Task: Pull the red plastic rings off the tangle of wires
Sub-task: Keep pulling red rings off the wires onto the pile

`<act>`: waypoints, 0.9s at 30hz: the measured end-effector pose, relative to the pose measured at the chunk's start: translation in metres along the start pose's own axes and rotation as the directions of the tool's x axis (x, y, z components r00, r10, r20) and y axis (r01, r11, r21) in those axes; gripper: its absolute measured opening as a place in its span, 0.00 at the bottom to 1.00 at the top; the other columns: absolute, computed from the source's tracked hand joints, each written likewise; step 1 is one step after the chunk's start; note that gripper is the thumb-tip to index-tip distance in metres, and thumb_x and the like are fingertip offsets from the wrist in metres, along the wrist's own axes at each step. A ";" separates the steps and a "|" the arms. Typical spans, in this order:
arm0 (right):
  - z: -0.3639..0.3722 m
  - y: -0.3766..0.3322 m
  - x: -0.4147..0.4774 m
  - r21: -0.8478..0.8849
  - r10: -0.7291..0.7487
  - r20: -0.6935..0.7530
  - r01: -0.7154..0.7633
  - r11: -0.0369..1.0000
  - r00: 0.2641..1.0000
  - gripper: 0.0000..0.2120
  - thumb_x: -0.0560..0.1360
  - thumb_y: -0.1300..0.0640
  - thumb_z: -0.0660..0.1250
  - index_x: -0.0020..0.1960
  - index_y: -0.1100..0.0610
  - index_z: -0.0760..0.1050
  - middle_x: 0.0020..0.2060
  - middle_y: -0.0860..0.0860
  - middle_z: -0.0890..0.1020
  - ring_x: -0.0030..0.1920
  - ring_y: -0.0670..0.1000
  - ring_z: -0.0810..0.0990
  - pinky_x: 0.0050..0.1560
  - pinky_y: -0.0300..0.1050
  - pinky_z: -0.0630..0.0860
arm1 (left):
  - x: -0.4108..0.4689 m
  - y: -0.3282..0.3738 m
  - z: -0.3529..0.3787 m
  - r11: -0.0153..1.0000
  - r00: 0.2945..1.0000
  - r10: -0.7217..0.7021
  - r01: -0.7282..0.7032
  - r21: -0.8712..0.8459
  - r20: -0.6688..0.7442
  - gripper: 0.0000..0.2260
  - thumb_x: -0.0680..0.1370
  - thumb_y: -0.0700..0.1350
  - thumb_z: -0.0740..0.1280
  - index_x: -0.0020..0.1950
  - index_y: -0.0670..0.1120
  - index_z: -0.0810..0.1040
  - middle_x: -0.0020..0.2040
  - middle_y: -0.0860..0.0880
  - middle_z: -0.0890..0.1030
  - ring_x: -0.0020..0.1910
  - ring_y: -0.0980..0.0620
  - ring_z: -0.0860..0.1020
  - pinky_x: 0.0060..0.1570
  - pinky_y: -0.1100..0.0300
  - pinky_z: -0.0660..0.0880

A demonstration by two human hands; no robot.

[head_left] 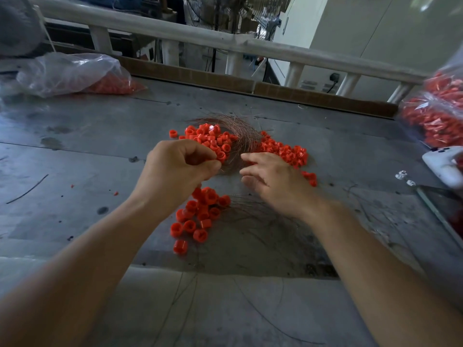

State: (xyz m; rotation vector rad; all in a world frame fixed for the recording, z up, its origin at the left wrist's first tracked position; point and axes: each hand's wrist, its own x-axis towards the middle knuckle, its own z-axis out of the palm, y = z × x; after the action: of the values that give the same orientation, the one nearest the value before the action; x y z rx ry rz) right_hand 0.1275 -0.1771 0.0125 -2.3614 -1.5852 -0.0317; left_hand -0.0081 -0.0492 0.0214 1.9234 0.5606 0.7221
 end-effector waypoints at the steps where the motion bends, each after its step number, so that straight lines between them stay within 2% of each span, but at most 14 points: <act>1: 0.003 0.001 0.001 -0.016 -0.001 0.047 0.002 1.000 0.999 0.18 0.79 0.50 0.57 0.65 0.57 0.71 0.71 0.48 0.65 0.71 0.47 0.57 0.65 0.35 0.50 | 0.000 0.000 0.000 1.000 1.000 0.001 -0.001 -0.004 0.003 0.07 0.69 0.42 0.73 0.36 0.54 0.80 0.31 0.54 0.81 0.33 0.55 0.80 0.41 0.55 0.80; 3: 0.007 0.002 0.003 -0.043 0.014 0.120 -0.009 0.999 0.993 0.20 0.79 0.49 0.55 0.68 0.57 0.67 0.72 0.48 0.63 0.73 0.47 0.54 0.70 0.42 0.49 | 0.000 -0.001 -0.001 1.000 1.000 0.002 -0.002 -0.016 0.010 0.07 0.69 0.42 0.73 0.36 0.54 0.80 0.31 0.55 0.81 0.32 0.56 0.80 0.40 0.58 0.79; 5: 0.009 0.003 0.003 -0.043 0.015 0.118 -0.010 0.999 0.993 0.21 0.79 0.49 0.55 0.69 0.57 0.66 0.71 0.49 0.64 0.73 0.47 0.54 0.71 0.43 0.49 | 0.000 -0.001 -0.001 1.000 1.000 0.009 -0.008 -0.020 0.013 0.07 0.69 0.42 0.73 0.36 0.54 0.80 0.31 0.56 0.81 0.32 0.58 0.79 0.39 0.59 0.79; 8: 0.005 0.003 0.000 0.021 -0.022 -0.035 0.023 1.000 0.999 0.17 0.78 0.53 0.60 0.63 0.60 0.73 0.65 0.52 0.73 0.69 0.49 0.63 0.67 0.40 0.53 | -0.001 -0.002 -0.001 1.000 1.000 0.019 -0.018 -0.022 0.014 0.08 0.69 0.41 0.73 0.36 0.54 0.80 0.31 0.54 0.81 0.32 0.58 0.80 0.39 0.59 0.79; 11: -0.001 0.000 -0.003 0.083 -0.038 -0.225 0.058 0.995 0.974 0.09 0.72 0.60 0.69 0.51 0.62 0.80 0.51 0.55 0.81 0.56 0.52 0.76 0.59 0.39 0.64 | -0.001 -0.002 -0.001 0.999 1.000 0.024 -0.023 -0.029 0.019 0.08 0.69 0.41 0.73 0.36 0.54 0.80 0.33 0.53 0.81 0.34 0.55 0.80 0.40 0.59 0.80; 13: -0.003 -0.001 -0.004 0.132 -0.021 -0.285 0.060 0.989 0.958 0.05 0.69 0.64 0.71 0.46 0.62 0.81 0.44 0.54 0.82 0.47 0.52 0.79 0.51 0.38 0.69 | -0.001 -0.002 -0.001 0.999 0.999 0.029 -0.028 -0.026 0.025 0.07 0.70 0.41 0.72 0.37 0.53 0.80 0.34 0.53 0.81 0.34 0.55 0.80 0.40 0.59 0.80; 16: -0.003 -0.001 -0.004 0.201 0.017 -0.343 0.055 0.978 0.939 0.04 0.68 0.67 0.71 0.42 0.62 0.80 0.38 0.50 0.81 0.41 0.50 0.79 0.45 0.38 0.72 | -0.001 -0.002 -0.001 0.999 0.999 0.043 -0.042 -0.019 0.032 0.08 0.70 0.41 0.72 0.37 0.54 0.79 0.34 0.53 0.81 0.34 0.55 0.80 0.39 0.61 0.79; 19: -0.001 0.000 -0.004 0.253 0.075 -0.375 0.024 0.967 0.924 0.07 0.69 0.67 0.70 0.46 0.61 0.79 0.37 0.46 0.78 0.41 0.48 0.79 0.45 0.40 0.75 | -0.001 -0.002 -0.001 0.999 0.998 0.051 -0.050 -0.021 0.042 0.08 0.70 0.41 0.72 0.37 0.54 0.79 0.34 0.54 0.81 0.33 0.58 0.80 0.37 0.65 0.79; 22: 0.000 0.000 -0.004 0.281 0.085 -0.384 0.028 0.959 0.920 0.11 0.69 0.67 0.70 0.50 0.60 0.80 0.38 0.45 0.79 0.41 0.45 0.79 0.47 0.37 0.77 | -0.001 -0.002 -0.002 0.998 0.998 0.053 -0.052 -0.023 0.045 0.09 0.70 0.41 0.72 0.37 0.55 0.79 0.33 0.54 0.81 0.33 0.59 0.80 0.36 0.67 0.78; 25: 0.000 0.001 -0.004 0.280 0.084 -0.407 0.037 0.959 0.909 0.07 0.69 0.66 0.70 0.47 0.60 0.81 0.40 0.48 0.82 0.41 0.45 0.79 0.47 0.37 0.76 | -0.001 -0.002 -0.001 0.998 0.997 0.063 -0.062 -0.020 0.044 0.09 0.69 0.41 0.72 0.37 0.55 0.79 0.34 0.54 0.81 0.32 0.57 0.80 0.36 0.66 0.79; 27: -0.002 0.000 -0.005 0.297 0.102 -0.438 0.037 0.954 0.893 0.06 0.70 0.65 0.70 0.46 0.60 0.82 0.38 0.46 0.80 0.40 0.44 0.79 0.46 0.31 0.74 | -0.001 -0.002 -0.001 0.997 0.996 0.072 -0.072 -0.007 0.045 0.10 0.68 0.41 0.73 0.37 0.56 0.78 0.35 0.53 0.81 0.32 0.55 0.80 0.36 0.65 0.79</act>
State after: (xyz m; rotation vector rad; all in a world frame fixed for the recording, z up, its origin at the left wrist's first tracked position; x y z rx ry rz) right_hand 0.1260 -0.1820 0.0134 -1.9628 -1.2272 -0.2900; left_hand -0.0098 -0.0488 0.0199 1.9580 0.4624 0.7227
